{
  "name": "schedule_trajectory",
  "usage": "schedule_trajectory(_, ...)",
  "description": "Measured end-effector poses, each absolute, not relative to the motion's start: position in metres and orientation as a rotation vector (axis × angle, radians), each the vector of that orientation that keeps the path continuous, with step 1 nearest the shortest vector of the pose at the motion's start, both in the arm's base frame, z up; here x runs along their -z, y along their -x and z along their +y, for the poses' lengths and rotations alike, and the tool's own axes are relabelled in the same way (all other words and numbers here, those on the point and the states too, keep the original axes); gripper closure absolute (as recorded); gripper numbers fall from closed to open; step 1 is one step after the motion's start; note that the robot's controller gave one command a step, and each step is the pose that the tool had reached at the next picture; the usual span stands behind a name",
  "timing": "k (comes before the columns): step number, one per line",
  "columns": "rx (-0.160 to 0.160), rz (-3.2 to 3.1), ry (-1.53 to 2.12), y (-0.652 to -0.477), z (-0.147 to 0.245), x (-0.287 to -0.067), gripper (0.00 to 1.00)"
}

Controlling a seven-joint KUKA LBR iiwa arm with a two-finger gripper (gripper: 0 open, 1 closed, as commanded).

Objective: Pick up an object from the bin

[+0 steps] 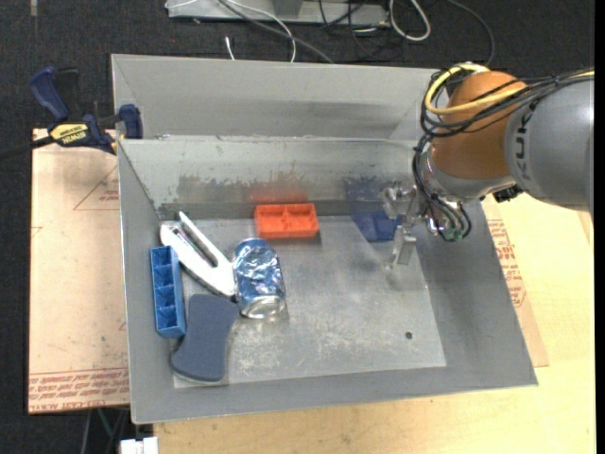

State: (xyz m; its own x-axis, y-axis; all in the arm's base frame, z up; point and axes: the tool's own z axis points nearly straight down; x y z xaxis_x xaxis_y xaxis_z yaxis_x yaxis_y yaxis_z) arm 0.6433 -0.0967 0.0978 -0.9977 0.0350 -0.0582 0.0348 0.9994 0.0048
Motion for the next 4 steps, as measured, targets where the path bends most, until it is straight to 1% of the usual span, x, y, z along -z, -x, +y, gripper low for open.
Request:
schedule_trajectory(1, -0.001, 3.087, -0.26, -0.657, -0.096, -0.084, 0.0)
schedule_trajectory(2, -0.005, 3.08, -0.26, -0.648, -0.095, -0.095, 1.0)
schedule_trajectory(3, -0.005, 3.08, -0.26, -0.648, -0.095, -0.095, 1.0)
schedule_trajectory(4, -0.004, 3.08, -0.259, -0.647, -0.095, -0.101, 1.0)
